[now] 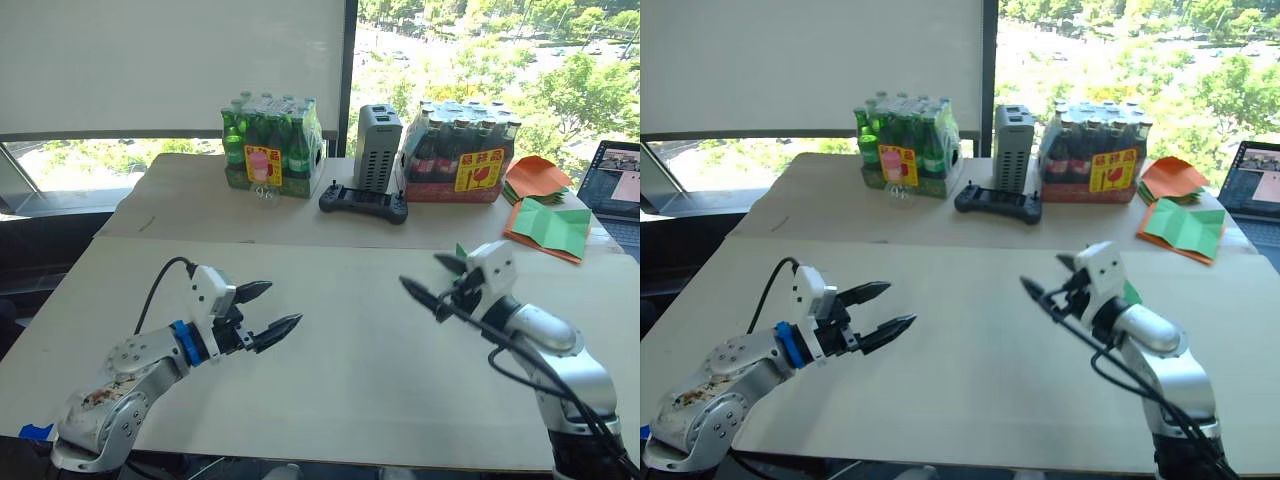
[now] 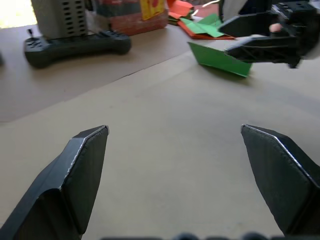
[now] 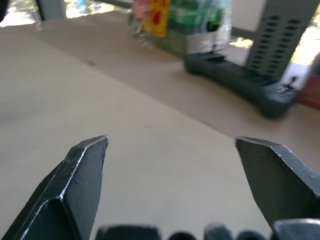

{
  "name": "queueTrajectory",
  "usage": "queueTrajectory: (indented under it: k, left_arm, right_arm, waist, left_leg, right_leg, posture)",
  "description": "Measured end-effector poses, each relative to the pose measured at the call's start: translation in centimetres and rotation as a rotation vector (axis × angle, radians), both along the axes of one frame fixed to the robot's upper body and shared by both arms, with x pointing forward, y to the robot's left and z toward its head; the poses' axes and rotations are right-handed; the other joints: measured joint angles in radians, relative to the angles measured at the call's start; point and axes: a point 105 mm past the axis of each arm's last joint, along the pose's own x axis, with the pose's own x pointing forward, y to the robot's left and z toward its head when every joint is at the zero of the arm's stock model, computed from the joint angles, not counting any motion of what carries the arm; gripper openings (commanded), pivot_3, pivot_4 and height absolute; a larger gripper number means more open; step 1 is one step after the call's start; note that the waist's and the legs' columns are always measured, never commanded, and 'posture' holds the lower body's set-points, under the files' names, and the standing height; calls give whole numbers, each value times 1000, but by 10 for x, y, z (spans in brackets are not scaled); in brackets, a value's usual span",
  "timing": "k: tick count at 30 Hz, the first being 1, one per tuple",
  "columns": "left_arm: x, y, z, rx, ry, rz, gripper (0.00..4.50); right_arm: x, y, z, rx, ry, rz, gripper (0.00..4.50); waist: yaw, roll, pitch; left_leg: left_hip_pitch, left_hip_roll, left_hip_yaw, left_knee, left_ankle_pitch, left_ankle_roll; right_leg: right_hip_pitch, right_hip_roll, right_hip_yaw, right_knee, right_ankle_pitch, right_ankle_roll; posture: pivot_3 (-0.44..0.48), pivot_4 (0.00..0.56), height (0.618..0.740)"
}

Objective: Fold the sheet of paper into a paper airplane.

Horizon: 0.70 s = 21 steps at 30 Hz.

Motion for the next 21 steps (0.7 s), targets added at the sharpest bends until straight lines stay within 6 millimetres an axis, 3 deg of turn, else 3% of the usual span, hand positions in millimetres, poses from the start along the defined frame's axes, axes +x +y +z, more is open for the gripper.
queueTrajectory:
  k: [6, 21]
  left_arm:
    - [9, 40, -31, 46, 28, 221, 4500]
    - [9, 37, -26, 7, -7, 215, 4500]
  right_arm:
    - [-18, 14, -46, -44, 67, 70, 4466]
    - [-19, 14, -54, 10, 75, 51, 4466]
  waist:
    - [1, 0, 0]
    - [0, 0, 0]
  left_leg:
    - [1, 0, 0, 0, 0, 0]
    - [1, 0, 0, 0, 0, 0]
  right_leg:
    - [0, 0, 0, 0, 0, 0]
    - [0, 0, 0, 1, 0, 0]
  posture:
    - [0, 150, 675]
    - [0, 150, 675]
